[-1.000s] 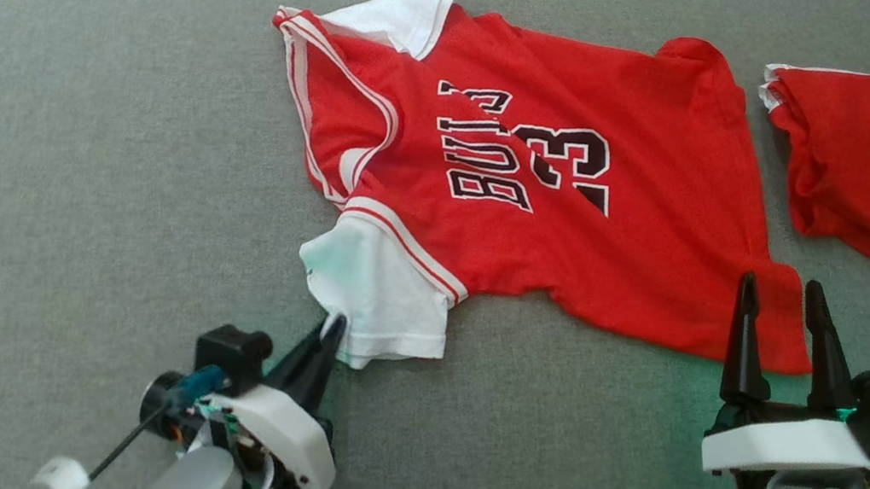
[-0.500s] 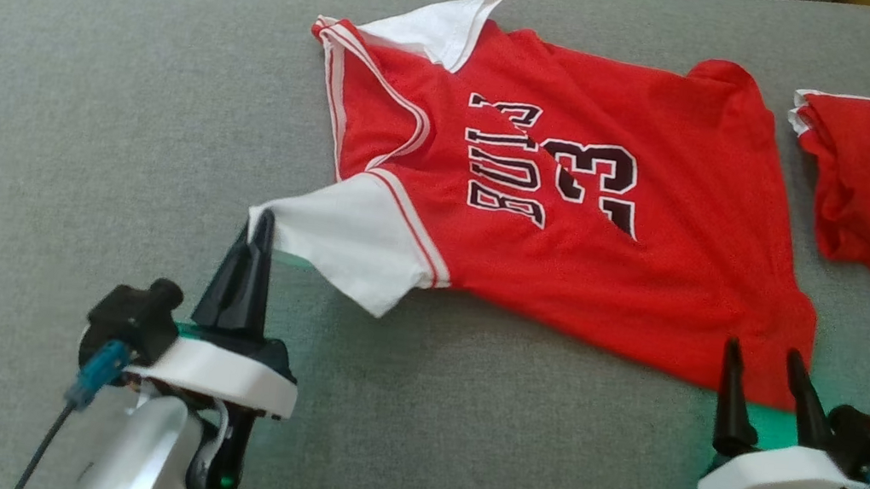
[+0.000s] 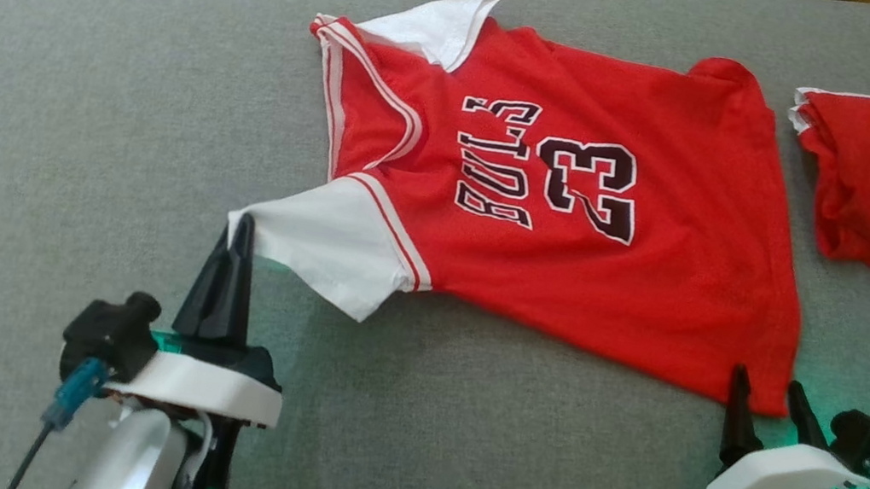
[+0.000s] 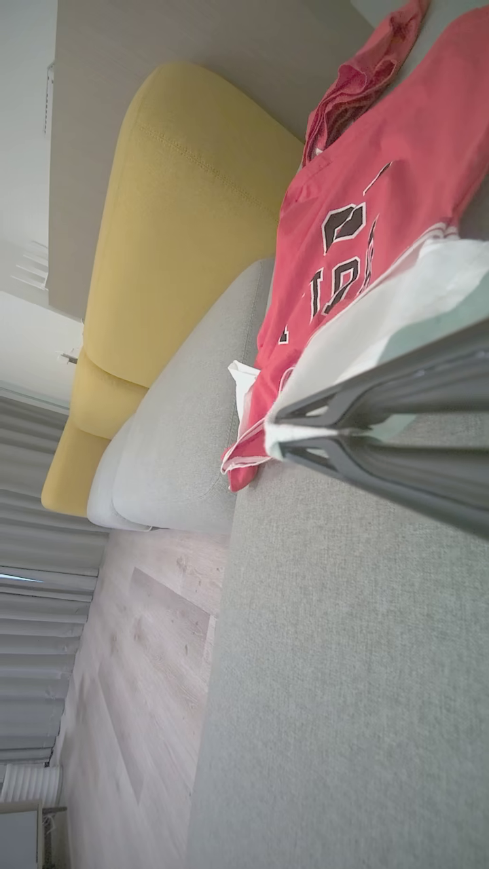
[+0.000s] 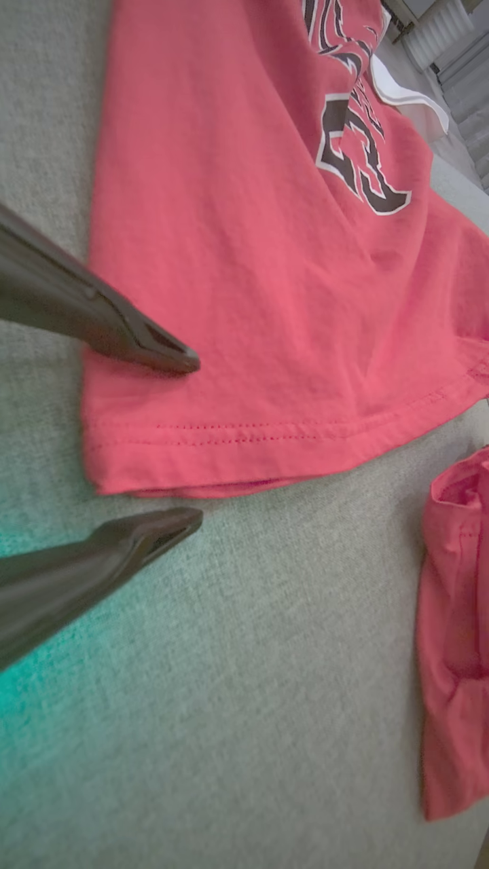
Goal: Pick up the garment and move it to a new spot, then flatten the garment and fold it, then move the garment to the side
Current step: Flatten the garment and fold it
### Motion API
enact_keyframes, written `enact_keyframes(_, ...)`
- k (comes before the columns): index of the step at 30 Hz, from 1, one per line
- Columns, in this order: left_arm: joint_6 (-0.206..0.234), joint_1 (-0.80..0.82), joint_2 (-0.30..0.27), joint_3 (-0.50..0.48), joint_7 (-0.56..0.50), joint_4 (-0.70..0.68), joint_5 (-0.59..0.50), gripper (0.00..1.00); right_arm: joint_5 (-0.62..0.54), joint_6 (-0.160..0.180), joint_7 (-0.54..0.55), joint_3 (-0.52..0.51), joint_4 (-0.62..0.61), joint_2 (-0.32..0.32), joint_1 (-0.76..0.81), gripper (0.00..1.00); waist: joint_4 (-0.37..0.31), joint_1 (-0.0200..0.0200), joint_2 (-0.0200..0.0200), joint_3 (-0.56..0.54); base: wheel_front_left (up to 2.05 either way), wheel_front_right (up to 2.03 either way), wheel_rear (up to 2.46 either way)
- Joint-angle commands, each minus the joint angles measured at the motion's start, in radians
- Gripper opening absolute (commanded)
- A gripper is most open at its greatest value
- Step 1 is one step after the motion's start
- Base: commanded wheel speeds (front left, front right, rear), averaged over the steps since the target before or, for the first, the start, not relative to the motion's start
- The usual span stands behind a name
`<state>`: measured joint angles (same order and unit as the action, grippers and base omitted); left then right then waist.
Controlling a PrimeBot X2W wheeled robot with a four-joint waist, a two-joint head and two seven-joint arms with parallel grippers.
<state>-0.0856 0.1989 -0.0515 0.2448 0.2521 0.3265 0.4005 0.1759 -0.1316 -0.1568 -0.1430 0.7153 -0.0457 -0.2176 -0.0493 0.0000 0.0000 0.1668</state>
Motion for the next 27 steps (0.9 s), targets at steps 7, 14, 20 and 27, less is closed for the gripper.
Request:
enact_keyframes(7,-0.005,0.011,-0.001,-0.059,0.010,-0.039,-0.016,0.00,0.028,0.001,0.008,0.058,0.050,-0.004,-0.035,1.00,-0.022,0.0000,0.0000,-0.010,0.00,0.00,0.00)
enact_keyframes(14,-0.009,0.010,0.001,-0.066,0.010,-0.038,-0.018,0.00,0.087,0.001,-0.014,0.143,0.039,-0.004,-0.052,0.00,-0.024,0.0000,0.0000,-0.013,0.00,0.00,0.00)
enact_keyframes(20,-0.011,0.011,0.001,-0.108,0.010,-0.071,-0.009,0.00,0.112,0.001,-0.060,0.207,-0.092,-0.004,-0.076,0.00,-0.023,0.0000,0.0000,-0.027,0.00,0.00,0.00)
enact_keyframes(27,-0.015,-0.002,0.001,-0.163,0.010,-0.121,-0.018,0.00,0.083,0.001,-0.056,0.221,-0.268,-0.004,-0.037,0.00,-0.023,0.0000,0.0000,-0.052,0.00,0.00,0.00)
